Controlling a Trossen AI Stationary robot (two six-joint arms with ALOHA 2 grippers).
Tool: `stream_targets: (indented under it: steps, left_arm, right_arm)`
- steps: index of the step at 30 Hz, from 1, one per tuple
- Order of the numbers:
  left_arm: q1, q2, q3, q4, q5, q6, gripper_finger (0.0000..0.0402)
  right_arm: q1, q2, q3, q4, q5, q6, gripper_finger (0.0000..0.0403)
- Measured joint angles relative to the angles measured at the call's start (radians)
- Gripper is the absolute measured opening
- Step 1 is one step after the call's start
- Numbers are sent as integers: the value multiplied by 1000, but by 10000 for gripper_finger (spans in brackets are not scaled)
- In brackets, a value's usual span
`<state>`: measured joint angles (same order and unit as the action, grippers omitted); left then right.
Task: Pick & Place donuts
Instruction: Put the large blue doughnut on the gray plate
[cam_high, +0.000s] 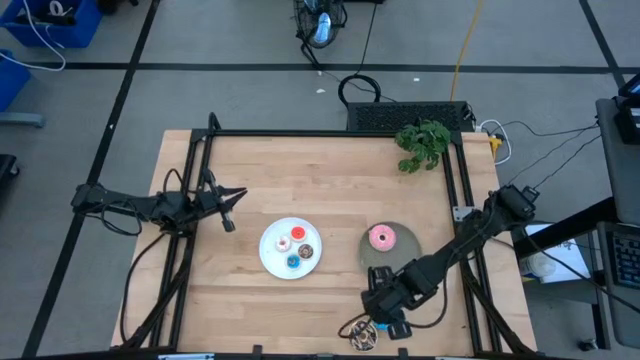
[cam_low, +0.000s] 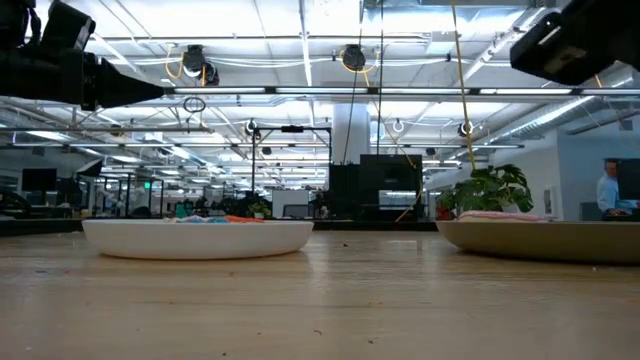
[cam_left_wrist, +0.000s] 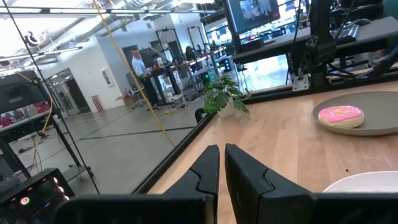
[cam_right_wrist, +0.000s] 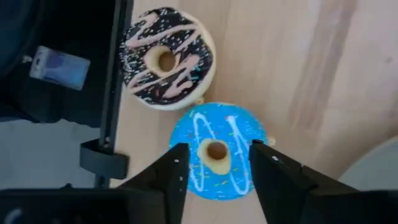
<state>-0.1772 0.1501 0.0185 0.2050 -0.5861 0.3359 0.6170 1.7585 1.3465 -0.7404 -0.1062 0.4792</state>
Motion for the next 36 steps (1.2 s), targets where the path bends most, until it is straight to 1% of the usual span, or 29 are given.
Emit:
stream_targets:
  steps: [5,8,11,16,20,28,32,36]
  left_arm:
    - [0,0,0,0,0,2,33]
    - [0,0,0,0,0,2,33]
    - [0,0,0,0,0,2,33]
    - [0,0,0,0,0,2,33]
    - [0,0,0,0,0,6,33]
    - [0,0,0,0,-1,9,33]
    - [0,0,0,-2,-1,9,33]
    - [0,0,0,-12,-2,9,33]
  right_arm:
    - [15,0,-46,12,12,3,197]
    - [28,0,-67,27,53,-3,212]
    - [29,0,-96,47,60,-13,220]
    - [50,0,-143,111,108,-5,220]
    - [63,4,-175,134,112,-4,218]
    - [68,26,-182,178,156,-18,217]
    - [73,75,-182,212,150,-36,217]
    - [72,111,-178,201,134,-25,217]
